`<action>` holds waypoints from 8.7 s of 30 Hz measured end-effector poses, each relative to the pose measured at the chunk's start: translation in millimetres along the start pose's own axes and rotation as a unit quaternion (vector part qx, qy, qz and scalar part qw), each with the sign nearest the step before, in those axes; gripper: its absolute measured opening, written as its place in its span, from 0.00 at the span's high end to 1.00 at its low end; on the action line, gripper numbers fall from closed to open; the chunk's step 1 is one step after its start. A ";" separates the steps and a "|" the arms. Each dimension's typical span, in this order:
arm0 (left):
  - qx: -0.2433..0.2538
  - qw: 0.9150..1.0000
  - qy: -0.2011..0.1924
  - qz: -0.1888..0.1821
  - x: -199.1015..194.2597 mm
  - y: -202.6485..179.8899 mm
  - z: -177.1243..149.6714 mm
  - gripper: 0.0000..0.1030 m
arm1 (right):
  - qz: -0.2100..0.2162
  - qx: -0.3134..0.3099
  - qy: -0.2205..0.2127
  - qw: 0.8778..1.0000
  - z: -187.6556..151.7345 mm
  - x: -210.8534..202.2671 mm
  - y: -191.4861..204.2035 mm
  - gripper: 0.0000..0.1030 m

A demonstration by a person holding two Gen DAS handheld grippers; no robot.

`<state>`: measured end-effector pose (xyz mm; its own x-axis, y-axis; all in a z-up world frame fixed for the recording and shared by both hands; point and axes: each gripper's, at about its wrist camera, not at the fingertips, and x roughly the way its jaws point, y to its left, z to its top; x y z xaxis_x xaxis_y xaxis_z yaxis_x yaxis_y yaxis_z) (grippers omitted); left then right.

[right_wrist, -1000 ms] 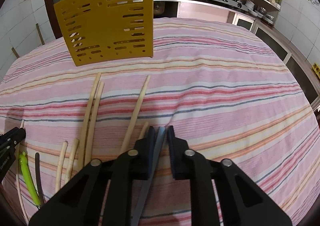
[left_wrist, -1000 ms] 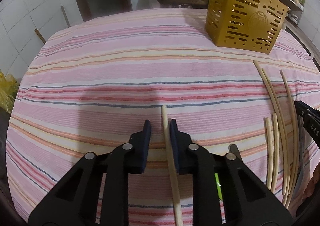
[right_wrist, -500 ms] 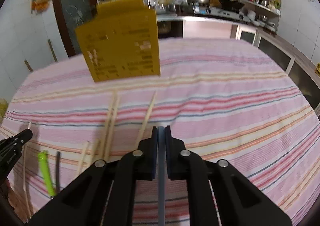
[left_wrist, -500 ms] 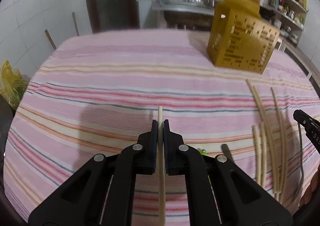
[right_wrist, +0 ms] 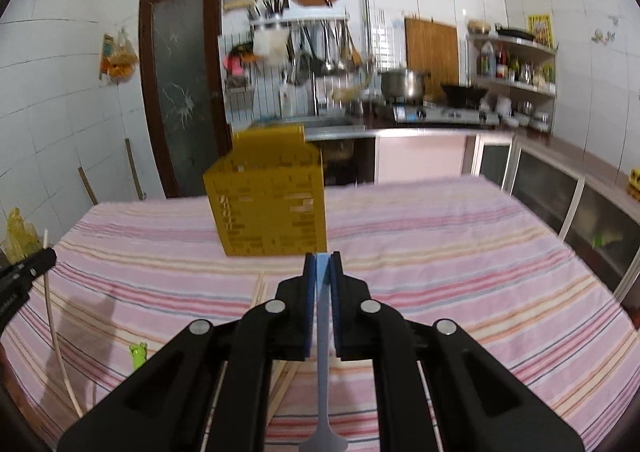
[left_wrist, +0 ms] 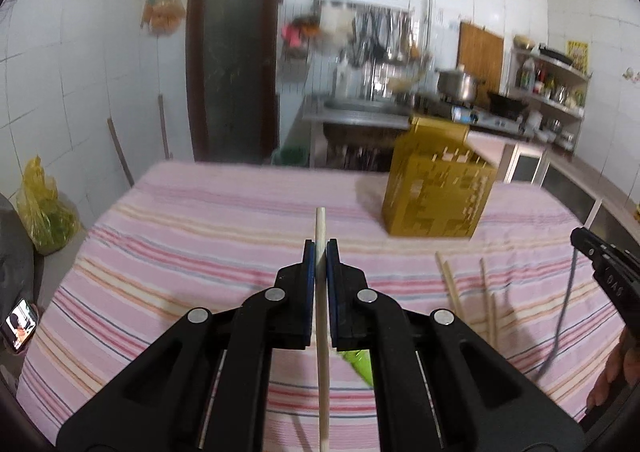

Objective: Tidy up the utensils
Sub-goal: 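Carry the spoon and chopstick up over the yellow slotted holder with both tools, then open both tools to drop the spoon and chopstick into the holder, then grasp the green frog-handled fork with the left tool while the right tool grasps a chopstick, then lift the fork and chopstick and carry both over the yellow holder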

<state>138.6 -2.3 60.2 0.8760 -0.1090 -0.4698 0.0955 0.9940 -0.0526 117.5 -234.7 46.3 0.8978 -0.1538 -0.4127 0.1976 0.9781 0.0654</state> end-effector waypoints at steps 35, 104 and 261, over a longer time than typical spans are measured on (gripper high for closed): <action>-0.003 0.986 -0.161 -0.049 -12.9 -47.8 127.4 0.96 | 0.021 -0.004 -0.121 0.992 117.2 -13.6 -4.1 0.93; 0.009 0.988 0.137 0.076 76.9 -7.3 -70.8 0.05 | -0.043 -0.002 0.190 0.981 -63.5 89.8 5.0 0.36; 0.010 0.986 -0.156 -0.051 72.0 -95.4 207.8 0.79 | 0.061 0.016 -0.236 0.970 195.1 50.3 10.8 0.94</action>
<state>290.8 -104.8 214.5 0.9641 -0.2056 -0.1683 0.1968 0.9781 -0.0673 241.6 -259.2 203.6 0.9939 -0.0915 0.0609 0.0838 0.9894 0.1189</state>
